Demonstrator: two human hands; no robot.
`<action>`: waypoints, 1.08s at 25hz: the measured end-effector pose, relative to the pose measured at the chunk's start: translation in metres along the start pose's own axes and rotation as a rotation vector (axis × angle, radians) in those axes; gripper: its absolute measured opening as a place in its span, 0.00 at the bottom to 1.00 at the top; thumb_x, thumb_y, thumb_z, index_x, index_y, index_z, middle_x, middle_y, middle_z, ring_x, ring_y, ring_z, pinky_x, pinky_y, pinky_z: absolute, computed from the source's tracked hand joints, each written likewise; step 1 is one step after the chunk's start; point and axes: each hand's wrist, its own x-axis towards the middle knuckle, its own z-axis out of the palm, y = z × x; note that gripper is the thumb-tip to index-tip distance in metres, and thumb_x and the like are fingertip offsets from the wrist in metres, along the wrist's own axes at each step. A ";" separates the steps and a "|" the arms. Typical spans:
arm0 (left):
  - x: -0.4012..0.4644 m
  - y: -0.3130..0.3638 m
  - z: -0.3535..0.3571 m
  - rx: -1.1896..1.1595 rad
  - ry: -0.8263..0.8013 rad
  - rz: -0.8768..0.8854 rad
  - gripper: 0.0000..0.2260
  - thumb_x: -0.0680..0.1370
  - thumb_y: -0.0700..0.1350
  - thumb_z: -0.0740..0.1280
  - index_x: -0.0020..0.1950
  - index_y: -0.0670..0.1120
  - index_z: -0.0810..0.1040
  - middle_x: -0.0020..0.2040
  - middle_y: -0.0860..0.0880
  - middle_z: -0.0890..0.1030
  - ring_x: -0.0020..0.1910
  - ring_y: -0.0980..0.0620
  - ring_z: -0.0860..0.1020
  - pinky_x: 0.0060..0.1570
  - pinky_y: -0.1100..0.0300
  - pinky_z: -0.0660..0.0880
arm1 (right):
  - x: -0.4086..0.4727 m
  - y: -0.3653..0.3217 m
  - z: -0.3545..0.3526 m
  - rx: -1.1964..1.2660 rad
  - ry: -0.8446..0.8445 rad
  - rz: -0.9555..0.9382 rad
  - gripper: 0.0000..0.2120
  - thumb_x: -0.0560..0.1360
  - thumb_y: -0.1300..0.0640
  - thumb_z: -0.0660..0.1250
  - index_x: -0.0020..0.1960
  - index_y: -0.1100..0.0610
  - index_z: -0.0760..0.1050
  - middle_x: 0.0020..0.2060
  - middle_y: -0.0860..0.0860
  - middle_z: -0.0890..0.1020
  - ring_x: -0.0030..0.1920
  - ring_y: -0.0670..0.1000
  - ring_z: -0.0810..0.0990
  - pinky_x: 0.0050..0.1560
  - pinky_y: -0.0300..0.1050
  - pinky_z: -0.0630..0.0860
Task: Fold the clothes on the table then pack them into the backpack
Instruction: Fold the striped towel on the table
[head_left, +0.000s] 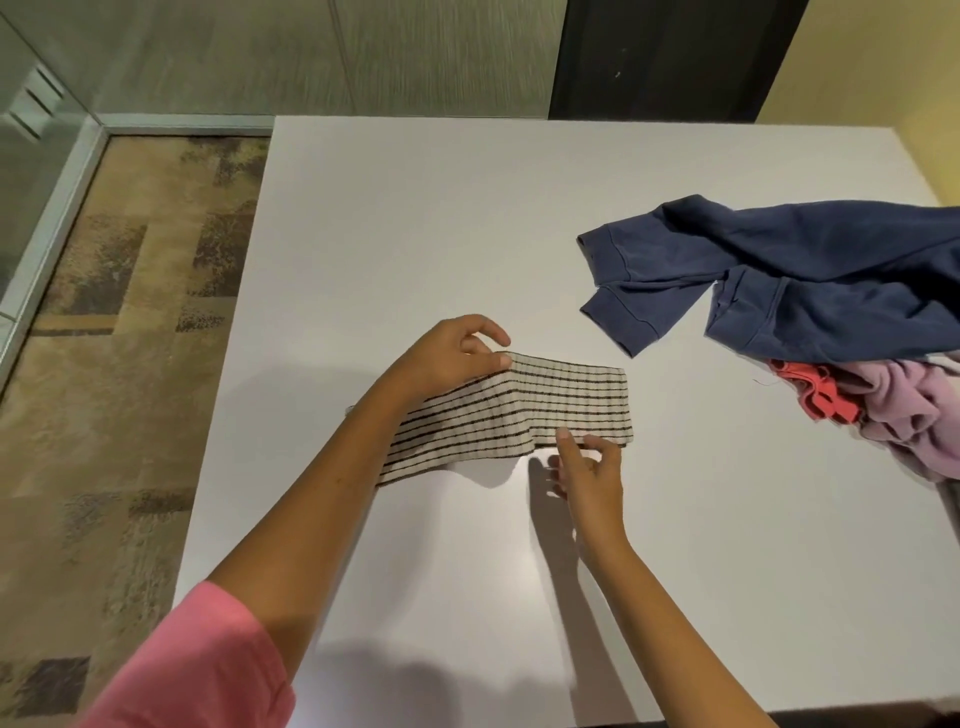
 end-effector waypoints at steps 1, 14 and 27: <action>-0.001 0.007 0.000 -0.032 0.040 0.026 0.09 0.75 0.51 0.72 0.53 0.53 0.79 0.42 0.50 0.84 0.42 0.57 0.81 0.51 0.57 0.75 | -0.006 -0.008 0.003 0.098 -0.070 0.057 0.19 0.75 0.45 0.67 0.61 0.50 0.67 0.47 0.53 0.83 0.47 0.52 0.83 0.52 0.50 0.79; -0.024 0.085 -0.021 0.074 0.299 0.226 0.12 0.72 0.40 0.74 0.54 0.51 0.84 0.47 0.53 0.84 0.48 0.60 0.81 0.53 0.66 0.77 | -0.004 -0.127 -0.009 -0.228 0.042 -0.660 0.16 0.71 0.55 0.74 0.57 0.51 0.79 0.49 0.47 0.80 0.50 0.50 0.78 0.52 0.47 0.78; -0.038 0.125 -0.024 0.098 0.355 0.416 0.07 0.72 0.46 0.74 0.46 0.54 0.78 0.44 0.55 0.81 0.45 0.57 0.80 0.49 0.54 0.79 | -0.005 -0.232 -0.015 -0.811 -0.297 -1.131 0.10 0.73 0.51 0.71 0.51 0.56 0.82 0.41 0.51 0.82 0.42 0.50 0.78 0.43 0.46 0.73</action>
